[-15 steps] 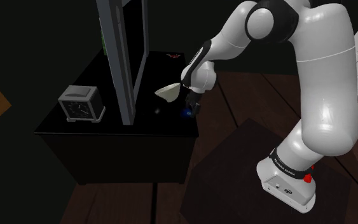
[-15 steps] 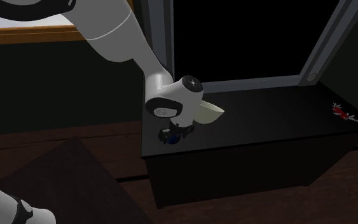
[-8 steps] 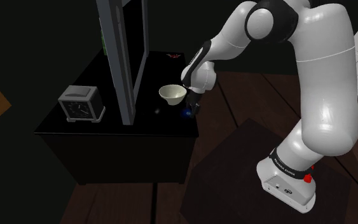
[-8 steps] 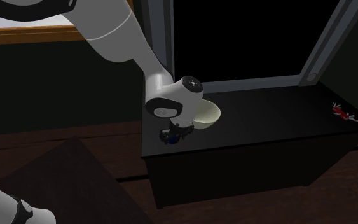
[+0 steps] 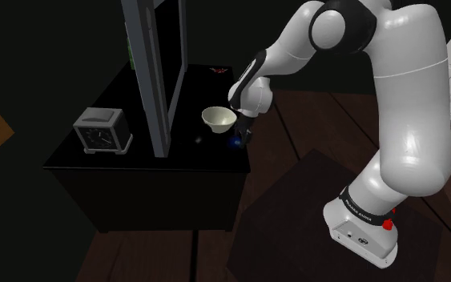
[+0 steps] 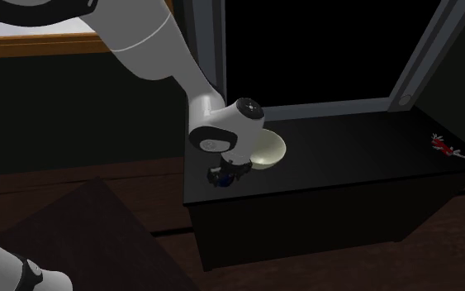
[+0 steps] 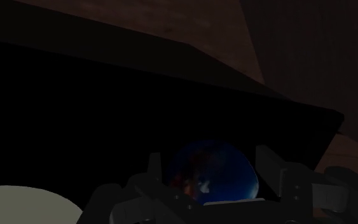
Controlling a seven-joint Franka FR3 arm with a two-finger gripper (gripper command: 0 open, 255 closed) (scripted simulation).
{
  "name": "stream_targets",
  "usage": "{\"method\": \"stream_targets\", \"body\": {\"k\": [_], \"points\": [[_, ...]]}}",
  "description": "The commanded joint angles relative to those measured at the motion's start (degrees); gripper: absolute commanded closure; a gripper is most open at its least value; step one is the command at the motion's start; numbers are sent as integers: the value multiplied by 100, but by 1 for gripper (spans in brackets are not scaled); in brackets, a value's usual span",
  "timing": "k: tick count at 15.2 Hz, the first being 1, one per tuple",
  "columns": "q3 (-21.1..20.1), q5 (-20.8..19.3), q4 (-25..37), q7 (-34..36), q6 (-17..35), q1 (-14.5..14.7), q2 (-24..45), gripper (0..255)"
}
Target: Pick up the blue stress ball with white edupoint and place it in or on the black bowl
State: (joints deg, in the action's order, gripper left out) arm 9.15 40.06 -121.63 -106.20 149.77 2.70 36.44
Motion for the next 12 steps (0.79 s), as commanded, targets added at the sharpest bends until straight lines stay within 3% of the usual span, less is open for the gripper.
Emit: {"method": "stream_targets", "body": {"k": [1,12], "points": [[45,-56,-54,59,-59,42,-120,255],[397,-536,-338,514,-546,296,-933,255]]}}
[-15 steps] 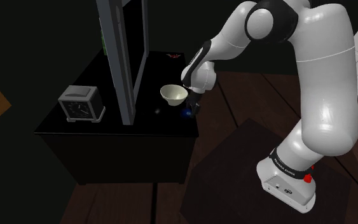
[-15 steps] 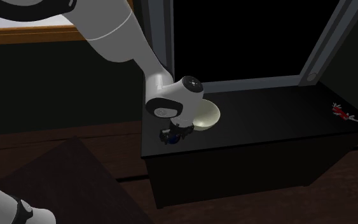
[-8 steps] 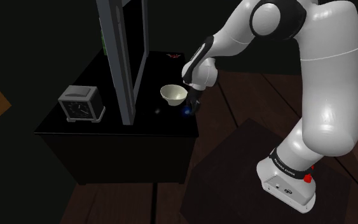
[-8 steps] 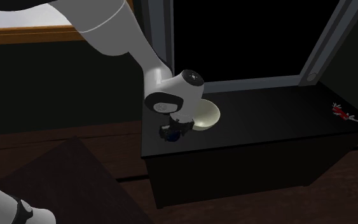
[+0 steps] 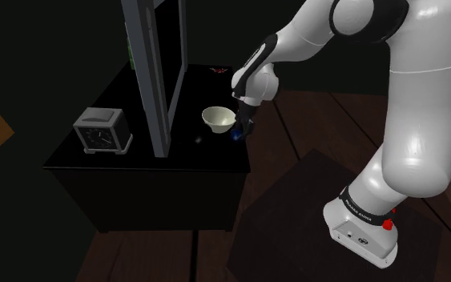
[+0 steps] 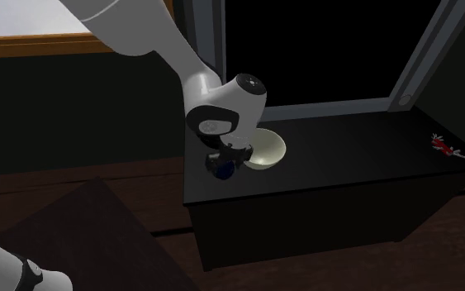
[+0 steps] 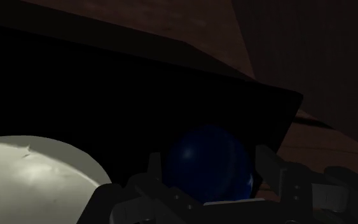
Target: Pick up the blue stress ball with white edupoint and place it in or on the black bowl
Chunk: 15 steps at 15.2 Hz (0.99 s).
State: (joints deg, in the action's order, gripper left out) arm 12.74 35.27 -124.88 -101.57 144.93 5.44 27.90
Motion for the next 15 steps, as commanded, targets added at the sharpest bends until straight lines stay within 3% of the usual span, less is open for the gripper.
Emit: {"method": "stream_targets", "body": {"k": [1,15], "points": [[69,-106,-31,95,-109,44,-151,255],[429,-808,-154,725,-820,280,-1100,255]]}}
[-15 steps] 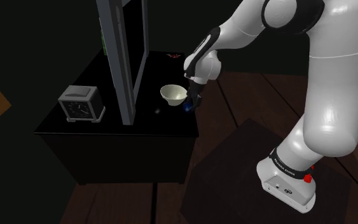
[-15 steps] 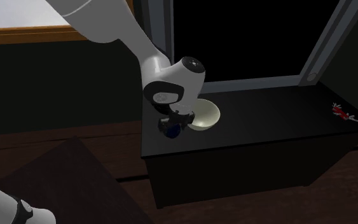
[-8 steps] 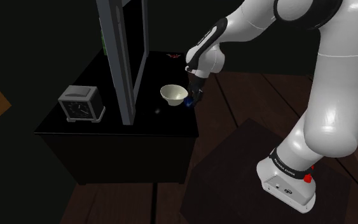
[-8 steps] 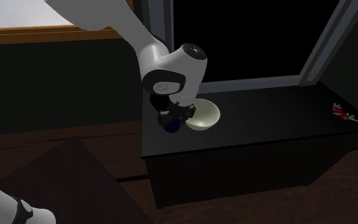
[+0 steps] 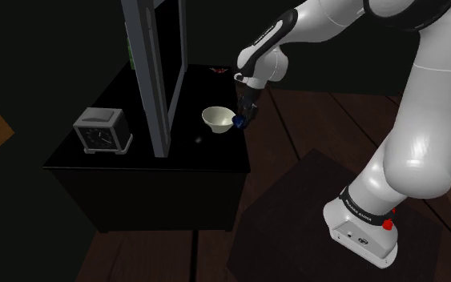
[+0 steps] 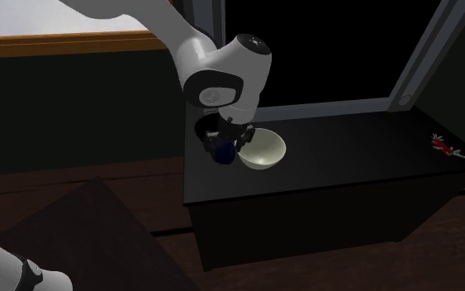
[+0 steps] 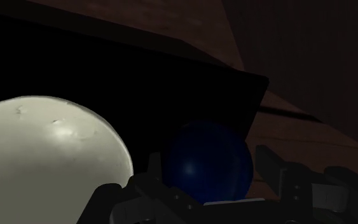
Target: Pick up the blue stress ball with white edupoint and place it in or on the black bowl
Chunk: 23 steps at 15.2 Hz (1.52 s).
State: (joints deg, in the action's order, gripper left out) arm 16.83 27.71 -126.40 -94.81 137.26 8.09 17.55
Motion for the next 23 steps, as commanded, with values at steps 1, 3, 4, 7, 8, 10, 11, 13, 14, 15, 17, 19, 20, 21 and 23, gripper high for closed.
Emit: {"method": "stream_targets", "body": {"k": [1,3,4,7,8,10,11,13,14,15,17,19,20,21,23], "points": [[41,-101,-1,93,-109,27,-129,255],[78,-199,6,181,-220,49,-253,255],[95,-247,11,224,-277,59,-314,255],[4,-239,301,474,-359,179,-159,255],[-43,-226,454,586,-389,235,-59,255],[-130,-206,778,810,-458,342,150,255],[-170,-200,951,921,-497,393,259,255],[-246,-195,1315,1144,-586,490,489,255],[-280,-195,1508,1255,-635,537,609,255],[-314,-197,1709,1367,-689,581,733,255],[-375,-207,2134,1589,-807,666,993,255],[-430,-223,2595,1812,-944,744,1270,255],[-455,-233,2840,1924,-1019,780,1417,255],[-480,-244,3104,2039,-1103,815,1573,255],[-502,-204,3087,1995,-1002,804,1663,255]]}}
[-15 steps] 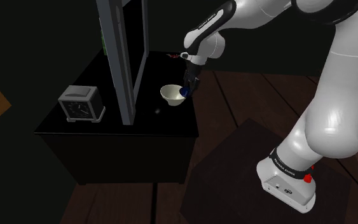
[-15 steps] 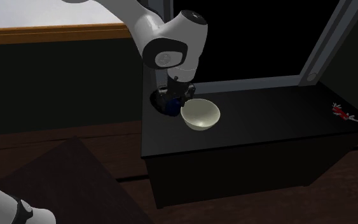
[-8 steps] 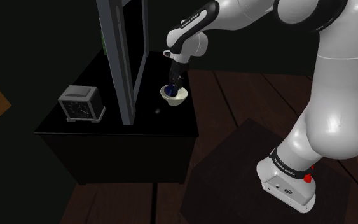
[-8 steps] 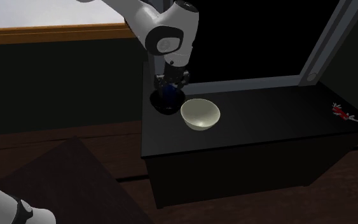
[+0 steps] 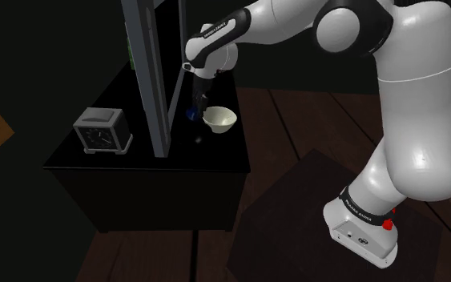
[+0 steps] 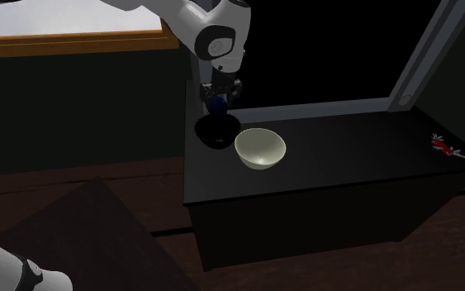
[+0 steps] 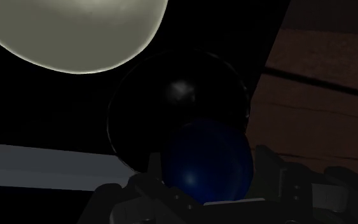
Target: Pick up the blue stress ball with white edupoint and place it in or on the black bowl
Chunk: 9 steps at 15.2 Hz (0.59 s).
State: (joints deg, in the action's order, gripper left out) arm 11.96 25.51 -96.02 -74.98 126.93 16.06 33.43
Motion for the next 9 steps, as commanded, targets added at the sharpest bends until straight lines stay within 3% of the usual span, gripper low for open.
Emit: {"method": "stream_targets", "body": {"k": [1,9], "points": [[-27,35,43,-9,80,0,121,255],[-130,192,40,-181,458,-58,516,255]]}}
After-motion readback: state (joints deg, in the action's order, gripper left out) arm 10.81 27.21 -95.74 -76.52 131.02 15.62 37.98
